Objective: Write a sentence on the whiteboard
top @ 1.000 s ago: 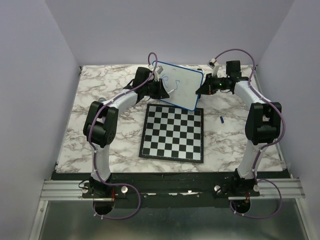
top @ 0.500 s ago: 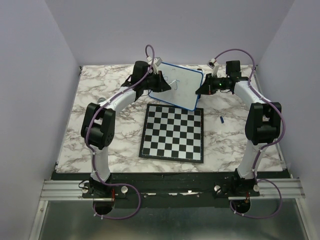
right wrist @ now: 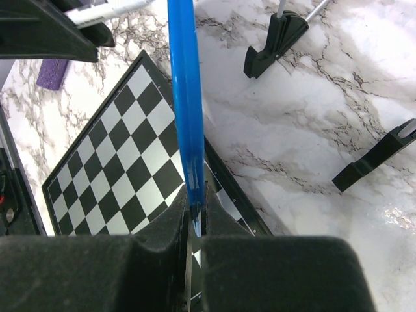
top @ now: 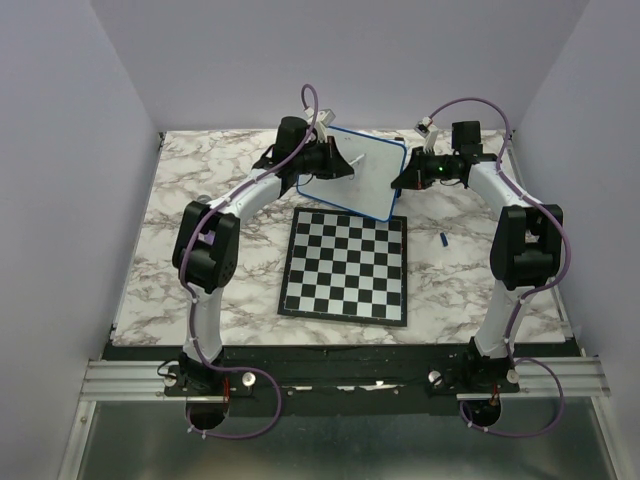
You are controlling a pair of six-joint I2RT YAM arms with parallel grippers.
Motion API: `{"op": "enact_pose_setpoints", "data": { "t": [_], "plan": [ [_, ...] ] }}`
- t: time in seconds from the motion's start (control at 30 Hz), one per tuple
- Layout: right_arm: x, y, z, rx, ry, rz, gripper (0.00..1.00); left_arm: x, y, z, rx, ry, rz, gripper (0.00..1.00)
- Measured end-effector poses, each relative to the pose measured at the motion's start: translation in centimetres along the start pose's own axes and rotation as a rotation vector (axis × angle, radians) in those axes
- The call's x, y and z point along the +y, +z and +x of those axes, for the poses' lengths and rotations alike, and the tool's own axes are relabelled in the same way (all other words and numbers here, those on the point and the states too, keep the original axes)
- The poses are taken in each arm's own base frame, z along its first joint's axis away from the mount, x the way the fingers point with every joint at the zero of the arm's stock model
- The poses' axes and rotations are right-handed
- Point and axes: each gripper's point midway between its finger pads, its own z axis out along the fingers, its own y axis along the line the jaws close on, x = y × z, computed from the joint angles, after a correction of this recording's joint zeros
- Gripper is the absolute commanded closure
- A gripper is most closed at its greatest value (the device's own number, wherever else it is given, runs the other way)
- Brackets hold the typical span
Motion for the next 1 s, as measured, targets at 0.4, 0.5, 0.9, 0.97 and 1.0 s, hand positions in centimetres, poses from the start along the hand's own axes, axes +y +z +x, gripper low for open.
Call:
{"op": "enact_pose_setpoints", "data": {
  "t": [0.4,0.5,0.9,0.97,1.0],
  "plan": [
    [0.0,0.0,0.0,0.0,0.001,0.001,1.0,0.9,0.4,1.2,0.031,-0.029,-0.016,1.0],
    [0.0,0.0,0.0,0.0,0.001,0.0,1.0,1.0,0.4,1.3,0.035,-0.032,-0.018,1.0],
    [0.0,0.0,0.0,0.0,0.001,0.0,1.0,1.1,0.4,1.5,0.046,-0.025,-0.023,1.0],
    [0.0,0.0,0.0,0.0,0.001,0.0,1.0,1.1,0.4,1.6,0.046,-0.022,-0.023,1.0],
    [0.0,0.0,0.0,0.0,0.001,0.0,1.0,1.2,0.4,1.6,0.047,-0.022,-0.023,1.0]
  ]
}}
